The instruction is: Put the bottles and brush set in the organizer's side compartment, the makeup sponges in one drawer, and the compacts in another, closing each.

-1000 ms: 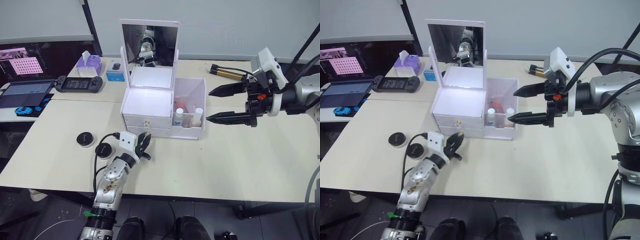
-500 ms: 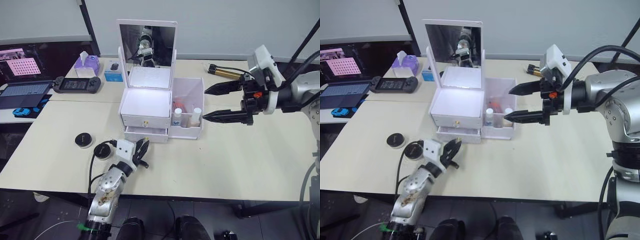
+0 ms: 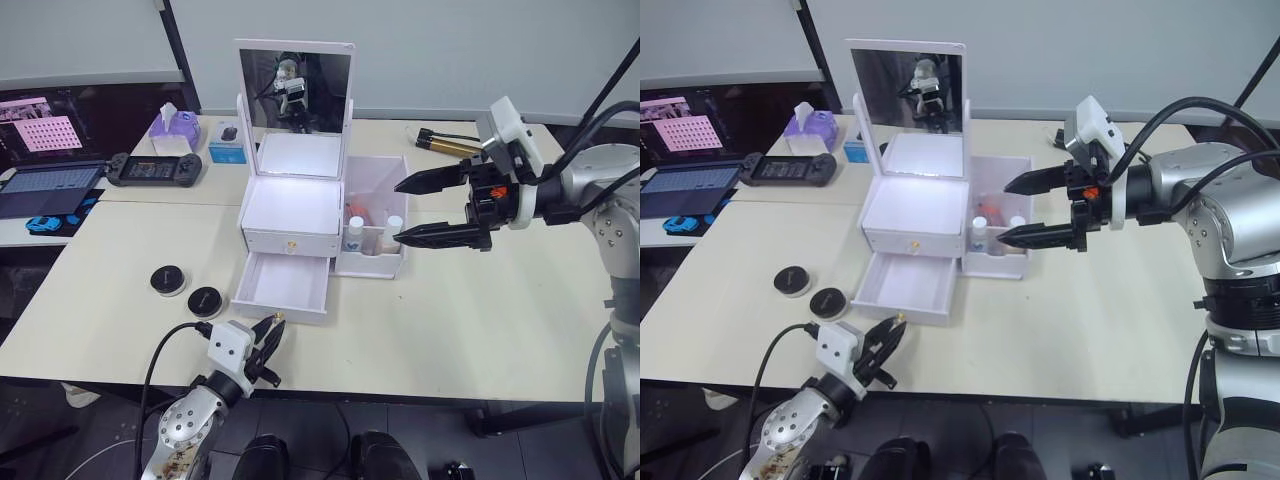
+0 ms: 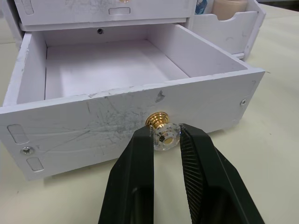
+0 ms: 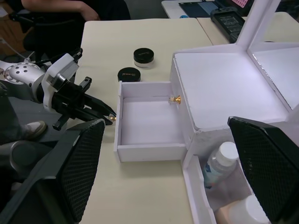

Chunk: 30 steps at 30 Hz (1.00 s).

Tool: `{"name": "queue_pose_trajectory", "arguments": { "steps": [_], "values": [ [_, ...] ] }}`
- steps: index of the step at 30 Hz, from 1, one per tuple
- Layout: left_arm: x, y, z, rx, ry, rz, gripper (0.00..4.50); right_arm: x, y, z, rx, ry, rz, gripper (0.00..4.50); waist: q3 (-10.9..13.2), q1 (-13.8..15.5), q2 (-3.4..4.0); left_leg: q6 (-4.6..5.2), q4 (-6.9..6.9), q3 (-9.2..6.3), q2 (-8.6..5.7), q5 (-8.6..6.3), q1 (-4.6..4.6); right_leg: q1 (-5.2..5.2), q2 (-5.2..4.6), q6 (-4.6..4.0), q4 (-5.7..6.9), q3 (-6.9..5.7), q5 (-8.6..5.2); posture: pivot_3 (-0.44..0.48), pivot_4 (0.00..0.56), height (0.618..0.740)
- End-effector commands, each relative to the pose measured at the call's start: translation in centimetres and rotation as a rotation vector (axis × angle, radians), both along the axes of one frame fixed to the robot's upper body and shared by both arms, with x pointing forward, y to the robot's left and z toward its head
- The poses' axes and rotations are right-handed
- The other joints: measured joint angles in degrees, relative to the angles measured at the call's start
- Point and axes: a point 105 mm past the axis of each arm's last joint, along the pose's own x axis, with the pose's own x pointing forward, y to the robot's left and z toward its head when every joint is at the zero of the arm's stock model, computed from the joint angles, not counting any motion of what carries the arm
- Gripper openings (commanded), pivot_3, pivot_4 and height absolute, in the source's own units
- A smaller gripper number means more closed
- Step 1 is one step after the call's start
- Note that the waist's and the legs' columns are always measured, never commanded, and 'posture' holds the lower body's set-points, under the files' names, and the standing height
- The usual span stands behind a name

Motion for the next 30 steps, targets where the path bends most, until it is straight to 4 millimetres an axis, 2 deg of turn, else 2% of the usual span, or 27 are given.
{"name": "queue_pose_trajectory", "arguments": {
  "steps": [1,7,9,13,19,20,25,30],
  "values": [
    [-0.2,-0.2,0.8,-0.019,-0.012,0.001,0.51,-0.2,0.2,1.2,0.004,-0.060,0.020,4.50,0.0,0.0,0.00,0.00,0.00,0.00,0.00,0.00,0.00,0.00,0.01,0.00,-0.01,0.00,0.00,0.000,0.150,0.725],
    [-0.4,-0.5,0.7,-0.045,0.022,-0.015,0.51,-0.2,0.4,1.2,0.008,-0.062,0.026,4.50,0.0,-0.1,0.00,0.01,0.00,0.00,-0.02,0.00,0.00,0.00,0.03,-0.01,0.00,0.01,0.00,0.000,0.150,0.725],
    [-0.5,-0.5,0.8,-0.060,0.027,-0.030,1.26,-0.2,0.4,1.2,0.009,-0.062,0.027,4.50,0.0,-0.1,0.00,0.01,0.00,0.00,-0.02,0.00,0.00,-0.01,0.03,-0.01,0.00,0.00,0.00,0.000,0.150,0.725],
    [-0.6,0.1,2.0,-0.134,0.004,-0.020,2.47,-0.3,0.4,1.1,0.008,-0.062,0.027,4.50,0.0,-0.2,0.00,0.01,0.00,-0.01,-0.01,0.00,0.00,-0.01,0.03,-0.01,0.00,0.00,0.00,0.000,0.150,0.725],
    [-2.5,2.0,3.2,-0.177,0.003,-0.025,4.34,-0.4,0.3,0.7,0.002,-0.050,0.036,4.50,0.0,-0.4,0.00,0.01,-0.02,-0.01,0.02,-0.01,0.00,-0.02,0.04,-0.05,-0.01,0.00,-0.03,0.000,0.150,0.725],
    [-2.8,2.6,3.5,-0.195,0.001,-0.011,4.47,-0.4,0.3,0.6,0.001,-0.048,0.039,4.50,0.0,-0.5,0.00,0.01,-0.02,-0.01,0.02,-0.01,0.00,-0.03,0.04,-0.06,0.00,0.00,-0.03,0.000,0.150,0.725],
    [-4.0,6.4,4.5,-0.219,-0.011,0.040,4.47,-0.5,0.4,0.5,-0.003,-0.033,0.069,4.50,0.0,-0.5,0.00,0.02,-0.03,-0.01,0.03,-0.01,0.01,-0.05,0.05,-0.09,-0.01,-0.03,-0.06,0.000,0.150,0.725],
    [-3.9,11.1,4.7,-0.041,-0.011,0.126,4.47,-0.8,0.8,0.5,0.006,0.026,0.105,4.50,0.0,-0.4,0.00,0.01,-0.02,0.04,-0.01,-0.01,0.02,-0.05,0.04,-0.10,-0.01,-0.04,-0.08,0.000,0.150,0.725]
  ]
}}
